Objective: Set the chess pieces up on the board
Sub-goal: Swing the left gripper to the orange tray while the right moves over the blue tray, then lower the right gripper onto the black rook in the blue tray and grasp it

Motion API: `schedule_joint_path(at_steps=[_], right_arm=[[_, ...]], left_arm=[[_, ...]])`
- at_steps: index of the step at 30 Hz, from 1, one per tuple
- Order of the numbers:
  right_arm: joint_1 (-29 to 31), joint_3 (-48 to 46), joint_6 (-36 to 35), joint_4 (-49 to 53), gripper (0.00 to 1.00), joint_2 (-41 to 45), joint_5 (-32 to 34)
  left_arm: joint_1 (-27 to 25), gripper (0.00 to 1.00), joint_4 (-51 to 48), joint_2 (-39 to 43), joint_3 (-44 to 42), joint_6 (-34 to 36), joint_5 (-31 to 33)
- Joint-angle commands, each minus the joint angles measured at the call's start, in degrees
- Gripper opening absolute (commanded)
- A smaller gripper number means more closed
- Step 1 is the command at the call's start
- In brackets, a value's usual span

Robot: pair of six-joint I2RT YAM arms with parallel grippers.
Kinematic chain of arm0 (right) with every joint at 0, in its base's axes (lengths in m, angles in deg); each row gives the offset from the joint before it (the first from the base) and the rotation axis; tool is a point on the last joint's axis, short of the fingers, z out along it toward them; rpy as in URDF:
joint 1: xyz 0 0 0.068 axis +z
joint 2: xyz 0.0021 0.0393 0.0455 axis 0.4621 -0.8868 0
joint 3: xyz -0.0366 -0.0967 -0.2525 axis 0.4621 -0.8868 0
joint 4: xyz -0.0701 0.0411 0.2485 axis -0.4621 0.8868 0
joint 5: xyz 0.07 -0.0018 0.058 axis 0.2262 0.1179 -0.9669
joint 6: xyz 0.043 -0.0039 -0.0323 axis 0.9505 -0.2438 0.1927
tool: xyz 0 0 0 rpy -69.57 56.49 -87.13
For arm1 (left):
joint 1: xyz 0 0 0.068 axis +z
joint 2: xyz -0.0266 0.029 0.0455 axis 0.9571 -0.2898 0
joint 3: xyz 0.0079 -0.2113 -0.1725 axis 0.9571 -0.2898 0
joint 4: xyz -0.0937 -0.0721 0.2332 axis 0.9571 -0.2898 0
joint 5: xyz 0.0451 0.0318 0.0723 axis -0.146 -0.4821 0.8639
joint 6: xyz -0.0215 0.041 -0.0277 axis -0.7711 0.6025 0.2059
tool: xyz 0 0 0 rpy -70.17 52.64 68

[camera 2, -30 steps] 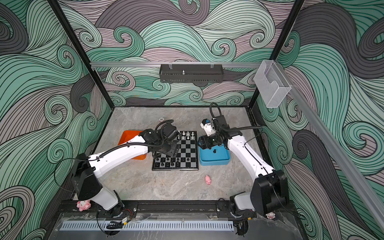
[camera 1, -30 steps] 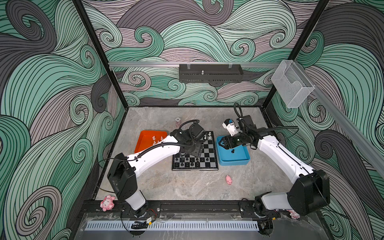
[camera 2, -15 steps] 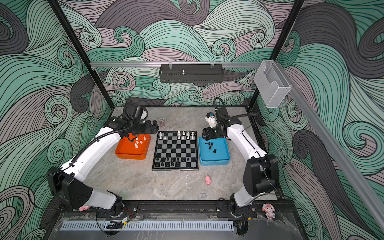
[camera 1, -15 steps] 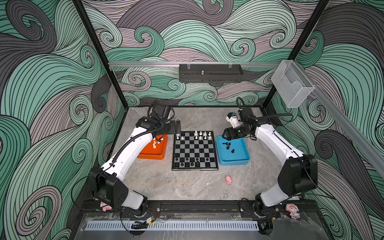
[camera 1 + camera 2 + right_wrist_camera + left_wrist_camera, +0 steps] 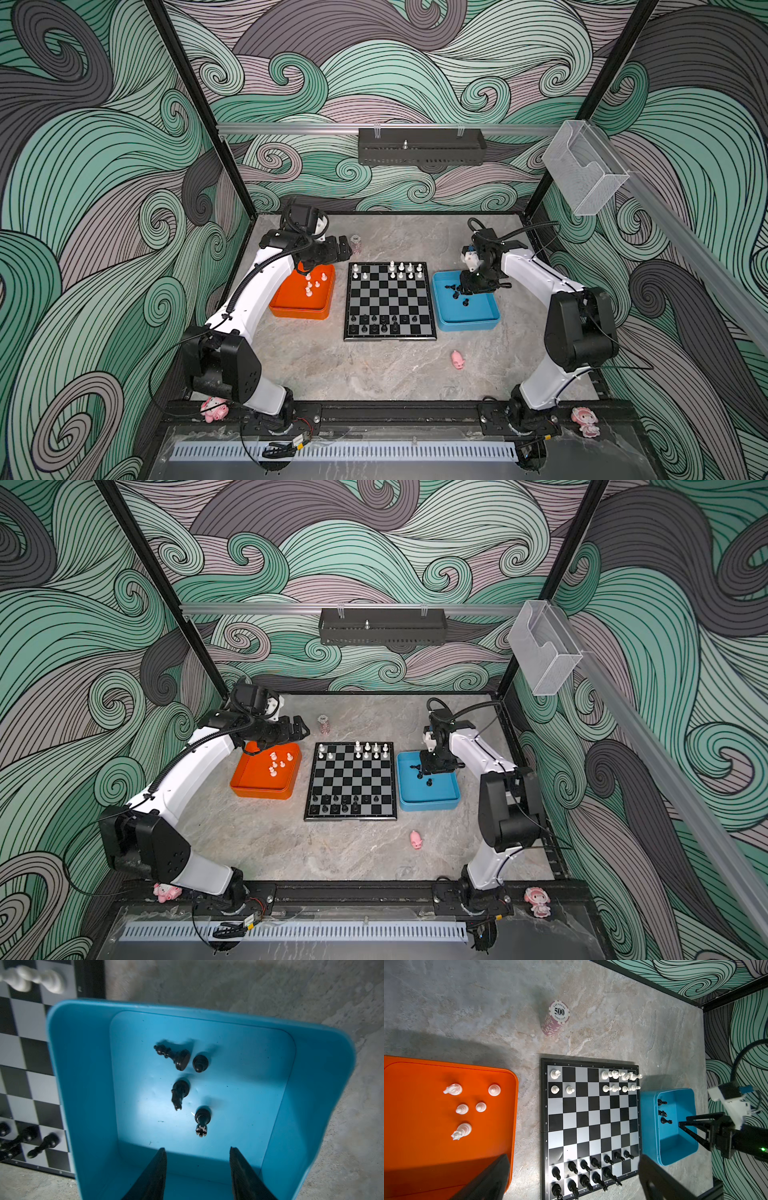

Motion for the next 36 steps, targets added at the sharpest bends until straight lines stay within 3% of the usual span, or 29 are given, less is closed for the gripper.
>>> schedule_joint_path(at_steps=[1,13,36], right_arm=[[-0.13,-0.53,1.19,0.5,0.5,-1.42,2.03],[-0.09,-1.71,1.52,-1.75,0.33,-4.63,1.77],[0.08,-1.32,1.04,-3.95,0.23,-7.08,0.38]], left_arm=[[0.98,0.99,1.44,-0.86,0.19,0.85,-3.42],[1.65,0.99,1.08,-2.31,-0.01,0.2,-4.98],[1.69,0.99,-0.48,-2.92,0.1,0.4,-5.52]])
